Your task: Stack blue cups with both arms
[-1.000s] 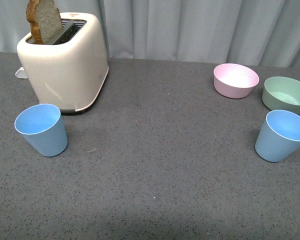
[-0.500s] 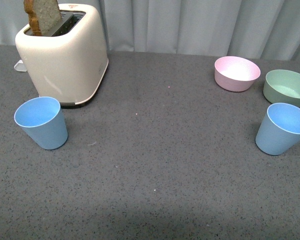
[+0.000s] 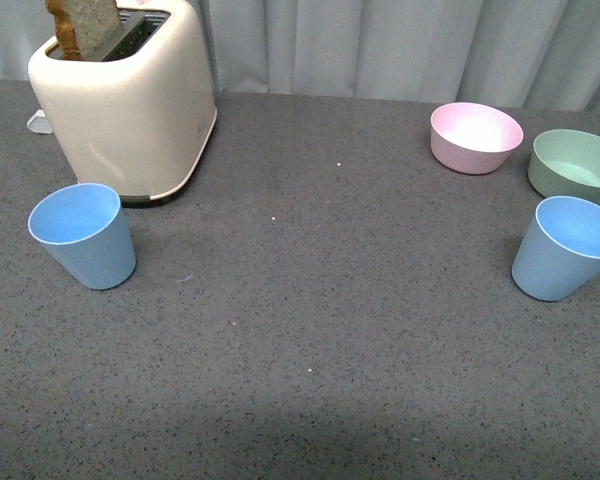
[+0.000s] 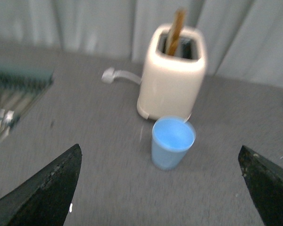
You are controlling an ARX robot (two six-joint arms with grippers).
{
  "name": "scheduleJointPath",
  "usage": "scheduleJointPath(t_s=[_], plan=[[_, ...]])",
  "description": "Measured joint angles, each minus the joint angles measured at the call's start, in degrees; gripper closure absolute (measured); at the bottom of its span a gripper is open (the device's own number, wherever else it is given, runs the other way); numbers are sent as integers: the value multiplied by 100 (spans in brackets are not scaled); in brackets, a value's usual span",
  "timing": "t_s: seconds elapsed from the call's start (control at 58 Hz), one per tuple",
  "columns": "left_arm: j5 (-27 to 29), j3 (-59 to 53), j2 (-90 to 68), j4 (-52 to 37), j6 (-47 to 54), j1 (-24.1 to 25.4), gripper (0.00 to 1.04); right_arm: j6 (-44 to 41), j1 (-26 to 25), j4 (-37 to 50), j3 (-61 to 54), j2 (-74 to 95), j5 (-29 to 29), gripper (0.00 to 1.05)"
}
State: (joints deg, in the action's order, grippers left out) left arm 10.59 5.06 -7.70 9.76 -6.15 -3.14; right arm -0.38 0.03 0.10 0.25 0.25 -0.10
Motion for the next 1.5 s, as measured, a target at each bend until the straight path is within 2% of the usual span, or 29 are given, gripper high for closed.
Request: scheduleJointPath(t_s=[0.086,0.207,0.328,0.448,0.707,0.897,1.121,1.414,1.5], plan=[[-299,184,-922,-160,-356,142,7,0,0,0,0,-2,-9,10],[-927,654,-2516,-1093,-627,448,7,0,0,0,0,-2,-4,10],[-1456,1318,-4245,-1858,-728,446,7,0,0,0,0,-2,0,10],[-1628,2026,-5875,-1899,-634,337,7,0,0,0,0,-2,-2,10],[-1808,3528,-8148,-1377,-623,173,7,0,0,0,0,-2,-2,10],[-1606,3976,-8937,-1178,-710,157,7,0,0,0,0,-2,0,10],[-1425,4398,-9573,-953,-833,387,7,0,0,0,0,-2,0,10],[-1469,4889,-10096,-785,-944,520,7,0,0,0,0,-2,-2,10],[-1366,5001,-10209,-664,-944,522,22,0,0,0,0,-2,-2,10]])
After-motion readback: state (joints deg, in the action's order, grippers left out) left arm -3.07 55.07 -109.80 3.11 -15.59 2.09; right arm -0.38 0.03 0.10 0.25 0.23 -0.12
